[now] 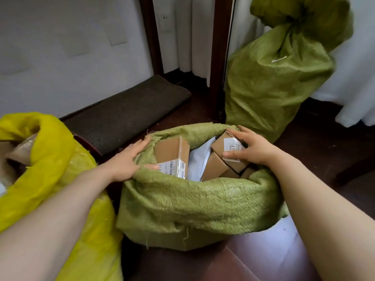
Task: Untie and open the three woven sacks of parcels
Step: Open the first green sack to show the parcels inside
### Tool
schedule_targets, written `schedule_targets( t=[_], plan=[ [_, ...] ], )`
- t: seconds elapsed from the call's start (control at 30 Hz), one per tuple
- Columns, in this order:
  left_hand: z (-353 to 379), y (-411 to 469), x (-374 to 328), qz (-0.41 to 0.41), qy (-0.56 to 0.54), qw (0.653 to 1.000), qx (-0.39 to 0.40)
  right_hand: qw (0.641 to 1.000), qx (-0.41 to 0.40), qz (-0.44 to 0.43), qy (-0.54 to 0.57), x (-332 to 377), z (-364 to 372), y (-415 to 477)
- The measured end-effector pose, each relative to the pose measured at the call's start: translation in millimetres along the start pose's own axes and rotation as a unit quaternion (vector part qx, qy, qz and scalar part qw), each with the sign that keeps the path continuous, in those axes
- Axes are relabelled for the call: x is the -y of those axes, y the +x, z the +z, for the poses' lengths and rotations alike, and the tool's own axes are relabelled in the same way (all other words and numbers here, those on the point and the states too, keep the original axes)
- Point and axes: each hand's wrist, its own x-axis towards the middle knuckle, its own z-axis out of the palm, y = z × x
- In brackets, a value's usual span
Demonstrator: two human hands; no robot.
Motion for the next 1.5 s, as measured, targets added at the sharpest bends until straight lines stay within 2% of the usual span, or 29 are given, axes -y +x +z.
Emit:
schedule_targets(
  t=[0.13,0.2,0.23,0.3,0.37,0.43,0.5,0.6,0.63,0.7,0.73,0.77,0.8,0.87,0.93,0.97,1.0,1.07,1.13,1.2,1.27,1.37,1.43,1.5],
  plan=[
    [-7,-22,-6,-0.133,-0.121,0.984,-0.012,0.992,-0.111,-0.014,0.059,-3,1,-13],
    [-3,-36,-16,-0.224,-0.105,0.967,0.068,0.985,-0.145,0.031,0.082,-4,-10,-17],
    [-1,-42,-22,-0.254,-0.098,0.956,0.109,0.987,-0.13,0.078,0.043,-5,-17,-19],
    [6,-48,-30,-0.256,-0.139,0.947,0.132,0.98,-0.021,0.184,-0.073,-9,-31,-23],
    [11,-39,-28,-0.232,-0.205,0.949,0.062,0.962,0.098,0.237,-0.09,-11,-35,-31],
    [13,-21,-22,-0.225,-0.286,0.931,-0.028,0.966,0.105,0.229,-0.065,-15,-33,-35],
    [17,-7,-24,-0.195,-0.339,0.913,-0.113,0.978,0.02,0.203,-0.029,-19,-29,-35],
    [20,8,-42,-0.152,-0.349,0.893,-0.24,0.967,-0.127,0.209,0.068,-23,-14,-31],
    [19,8,-54,-0.141,-0.363,0.884,-0.258,0.961,-0.148,0.208,0.101,-21,-9,-29],
    [15,6,-82,-0.14,-0.37,0.889,-0.232,0.959,-0.156,0.208,0.115,-17,-3,-25],
    [14,2,-98,-0.142,-0.298,0.92,-0.213,0.961,-0.146,0.216,0.09,-15,0,-25],
    [16,-5,-112,-0.132,-0.162,0.958,-0.197,0.963,-0.138,0.224,0.054,-14,3,-23],
    [20,-14,-125,-0.104,-0.012,0.979,-0.175,0.963,-0.135,0.232,0.018,-13,6,-23],
    [33,-32,-143,-0.021,0.194,0.978,-0.072,0.956,-0.134,0.262,-0.018,-12,11,-23],
    [58,-44,-148,0.037,0.282,0.957,0.057,0.946,-0.128,0.296,-0.021,-12,12,-21],
    [74,-50,-146,0.064,0.323,0.941,0.082,0.944,-0.122,0.307,-0.021,-14,11,-19],
    [89,-54,-142,0.092,0.366,0.923,0.067,0.943,-0.116,0.313,-0.019,-16,8,-18],
    [114,-57,-133,0.142,0.408,0.901,-0.049,0.947,-0.108,0.303,-0.002,-22,1,-19],
    [122,-49,-124,0.171,0.365,0.902,-0.152,0.954,-0.111,0.276,0.034,-30,-5,-22],
    [115,-34,-119,0.191,0.316,0.905,-0.211,0.951,-0.134,0.26,0.103,-35,-10,-24],
    [102,-19,-115,0.209,0.316,0.89,-0.254,0.936,-0.145,0.257,0.191,-36,-12,-24],
    [94,-2,-101,0.193,0.31,0.848,-0.383,0.896,-0.144,0.268,0.323,-30,-4,-23],
    [101,-3,-88,0.153,0.277,0.845,-0.431,0.877,-0.142,0.266,0.373,-28,7,-21],
    [119,-10,-69,0.148,0.256,0.869,-0.396,0.864,-0.158,0.262,0.4,-26,17,-21]
  ],
)
